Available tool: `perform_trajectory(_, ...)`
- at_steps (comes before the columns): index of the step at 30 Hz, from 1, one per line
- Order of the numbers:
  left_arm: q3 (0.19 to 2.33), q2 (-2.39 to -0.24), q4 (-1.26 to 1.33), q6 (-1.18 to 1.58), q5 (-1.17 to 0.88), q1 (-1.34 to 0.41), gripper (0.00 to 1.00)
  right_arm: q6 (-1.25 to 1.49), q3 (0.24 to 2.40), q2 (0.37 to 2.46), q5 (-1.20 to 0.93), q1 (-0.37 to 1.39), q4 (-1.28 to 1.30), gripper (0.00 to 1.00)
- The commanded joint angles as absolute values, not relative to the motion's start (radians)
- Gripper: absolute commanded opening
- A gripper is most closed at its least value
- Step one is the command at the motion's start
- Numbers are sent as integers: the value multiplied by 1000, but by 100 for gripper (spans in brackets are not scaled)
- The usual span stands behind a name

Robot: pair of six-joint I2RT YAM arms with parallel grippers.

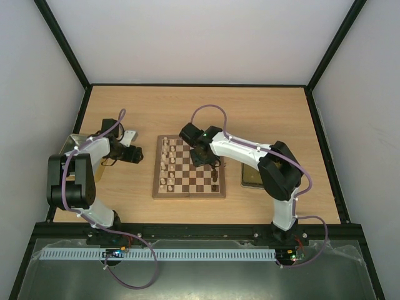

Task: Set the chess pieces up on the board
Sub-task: Place the chess piece on the chessboard.

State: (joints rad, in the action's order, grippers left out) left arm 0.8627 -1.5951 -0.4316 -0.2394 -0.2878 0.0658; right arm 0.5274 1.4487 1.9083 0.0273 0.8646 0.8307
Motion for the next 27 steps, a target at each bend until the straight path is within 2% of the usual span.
perform_trajectory(1, 853, -1580, -433, -251, -311, 67, 82, 541, 1480, 1920, 51, 837, 859, 2)
perform_trajectory(18, 853, -1577, -437, -252, -315, 69, 82, 540, 1482, 1953, 40, 804, 849, 3)
perform_trajectory(27, 850, -1575, -436, -253, -317, 72, 82, 544, 1498, 1965, 48, 793, 852, 7)
